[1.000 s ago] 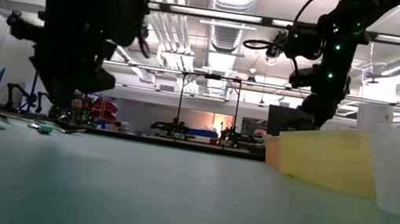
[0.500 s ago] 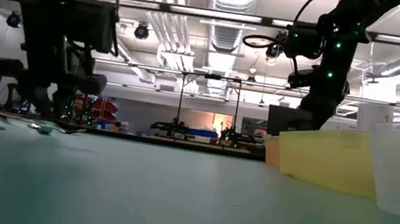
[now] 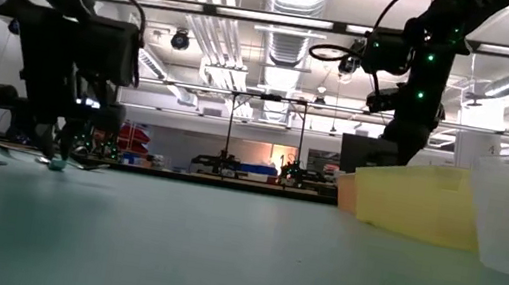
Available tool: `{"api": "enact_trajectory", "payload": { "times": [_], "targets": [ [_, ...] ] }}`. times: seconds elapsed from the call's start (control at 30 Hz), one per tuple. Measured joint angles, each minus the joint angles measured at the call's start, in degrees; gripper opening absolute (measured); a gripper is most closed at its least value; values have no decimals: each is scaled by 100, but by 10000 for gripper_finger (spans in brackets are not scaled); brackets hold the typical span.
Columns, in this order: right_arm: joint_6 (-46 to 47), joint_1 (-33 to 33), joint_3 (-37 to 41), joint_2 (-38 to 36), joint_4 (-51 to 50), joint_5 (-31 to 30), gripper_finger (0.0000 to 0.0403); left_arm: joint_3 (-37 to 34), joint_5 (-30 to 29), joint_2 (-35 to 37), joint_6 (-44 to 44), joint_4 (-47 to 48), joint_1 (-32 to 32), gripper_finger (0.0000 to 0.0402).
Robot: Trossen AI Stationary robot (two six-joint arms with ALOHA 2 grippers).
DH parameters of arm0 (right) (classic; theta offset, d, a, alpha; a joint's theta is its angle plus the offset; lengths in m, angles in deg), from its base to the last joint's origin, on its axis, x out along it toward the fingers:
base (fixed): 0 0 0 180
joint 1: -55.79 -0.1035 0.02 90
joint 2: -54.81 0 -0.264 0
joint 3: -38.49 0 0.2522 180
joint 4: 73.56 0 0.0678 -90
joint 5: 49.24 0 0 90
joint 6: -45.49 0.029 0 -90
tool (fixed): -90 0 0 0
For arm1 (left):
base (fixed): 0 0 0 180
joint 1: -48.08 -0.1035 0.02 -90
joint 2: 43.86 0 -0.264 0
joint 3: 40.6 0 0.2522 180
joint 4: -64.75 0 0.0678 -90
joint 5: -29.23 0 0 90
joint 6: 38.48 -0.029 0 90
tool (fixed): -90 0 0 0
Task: Sort silverware by color (type)
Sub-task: Put the green spoon into the transparent bin
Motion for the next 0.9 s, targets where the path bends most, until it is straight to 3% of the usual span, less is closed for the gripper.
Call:
{"api": "enact_trajectory", "payload": {
  "times": [0.2,0.47,0.63,0.8,0.9],
  "targets": [
    [-87,0,0,0,-3,2,137,9,-341,-572,444,2,2,71],
    [-193,0,0,0,-27,1,137,7,-345,-1112,1274,-261,11,94],
    [-215,0,0,0,-35,2,137,89,-286,-1139,699,-276,8,107],
    [-227,0,0,0,-94,2,137,184,-39,-1007,438,-65,2,69],
    [-188,0,0,0,-292,2,137,215,97,-920,66,-24,2,65]
  ]
}}
